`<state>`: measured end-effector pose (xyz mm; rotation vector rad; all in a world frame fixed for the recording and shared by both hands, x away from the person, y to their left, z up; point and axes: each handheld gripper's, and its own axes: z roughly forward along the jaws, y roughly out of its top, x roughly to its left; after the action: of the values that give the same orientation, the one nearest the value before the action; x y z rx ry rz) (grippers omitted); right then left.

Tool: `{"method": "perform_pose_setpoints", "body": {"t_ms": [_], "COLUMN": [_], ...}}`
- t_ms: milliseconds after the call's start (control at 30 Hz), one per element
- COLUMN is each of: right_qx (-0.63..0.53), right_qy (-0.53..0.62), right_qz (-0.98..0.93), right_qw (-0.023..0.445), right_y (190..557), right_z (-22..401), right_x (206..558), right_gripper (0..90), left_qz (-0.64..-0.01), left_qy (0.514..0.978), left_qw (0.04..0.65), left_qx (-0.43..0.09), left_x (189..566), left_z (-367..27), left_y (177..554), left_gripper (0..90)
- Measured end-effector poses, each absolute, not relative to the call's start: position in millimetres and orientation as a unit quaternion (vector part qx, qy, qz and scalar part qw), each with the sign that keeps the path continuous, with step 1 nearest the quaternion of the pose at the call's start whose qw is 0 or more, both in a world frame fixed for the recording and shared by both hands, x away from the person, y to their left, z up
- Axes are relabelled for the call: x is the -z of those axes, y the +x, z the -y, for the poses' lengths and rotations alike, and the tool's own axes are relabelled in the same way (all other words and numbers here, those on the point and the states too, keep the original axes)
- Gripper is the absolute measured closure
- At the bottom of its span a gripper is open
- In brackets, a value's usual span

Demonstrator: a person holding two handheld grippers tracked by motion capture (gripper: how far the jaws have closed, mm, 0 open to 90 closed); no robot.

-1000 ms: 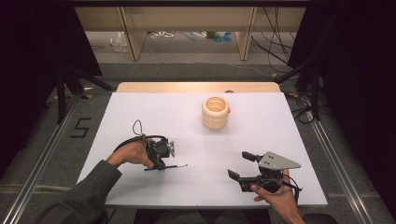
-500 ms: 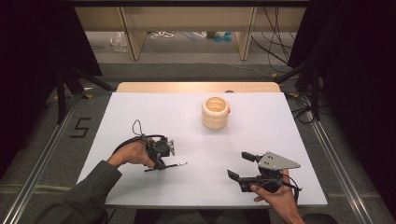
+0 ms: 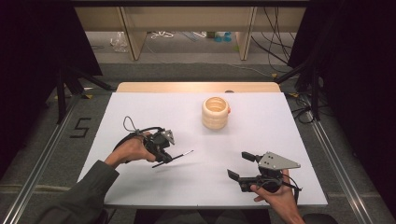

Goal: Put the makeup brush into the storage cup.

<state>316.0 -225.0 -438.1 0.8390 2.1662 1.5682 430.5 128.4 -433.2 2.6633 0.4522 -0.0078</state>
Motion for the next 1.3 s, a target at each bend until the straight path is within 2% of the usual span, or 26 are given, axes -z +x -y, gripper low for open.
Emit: {"method": "perform_pose_setpoints", "body": {"t_ms": [67, 300, 500, 600, 633, 833, 933, 1067, 1300], "right_qx": [-0.551, -0.543, -0.553, -0.541, -0.544, -0.550, -0.552, -0.551, -0.557], "right_qy": [0.302, 0.298, 0.301, 0.303, 0.298, 0.302, 0.295, 0.296, 0.295], "right_qz": [-0.762, -0.767, -0.761, -0.768, -0.766, -0.763, -0.762, -0.761, -0.758], "right_qw": [0.156, 0.168, 0.157, 0.161, 0.168, 0.154, 0.166, 0.169, 0.170], "right_y": [315, 316, 315, 315, 316, 315, 316, 316, 316], "right_z": [224, 226, 224, 226, 226, 224, 225, 225, 225], "right_x": [438, 437, 438, 437, 437, 438, 438, 437, 438], "right_gripper": [18.3, 18.3, 18.3, 18.3, 18.3, 18.2, 18.3, 18.3, 18.2], "left_qz": [-0.169, -0.186, -0.185, -0.203, -0.189, -0.198, -0.205, -0.198, -0.219], "left_qy": [0.958, 0.942, 0.935, 0.924, 0.929, 0.915, 0.908, 0.900, 0.878], "left_qw": [0.232, 0.280, 0.301, 0.322, 0.315, 0.349, 0.363, 0.385, 0.422], "left_qx": [-0.003, -0.020, -0.039, -0.040, -0.041, -0.040, -0.035, -0.052, -0.048], "left_x": [429, 420, 418, 417, 414, 412, 413, 412, 412], "left_z": [-128, -124, -124, -123, -125, -120, -117, -114, -112], "left_y": [430, 430, 430, 428, 429, 422, 419, 418, 415], "left_gripper": [85.1, 85.1, 85.1, 85.1, 85.1, 85.0, 85.0, 85.0, 85.0]}}
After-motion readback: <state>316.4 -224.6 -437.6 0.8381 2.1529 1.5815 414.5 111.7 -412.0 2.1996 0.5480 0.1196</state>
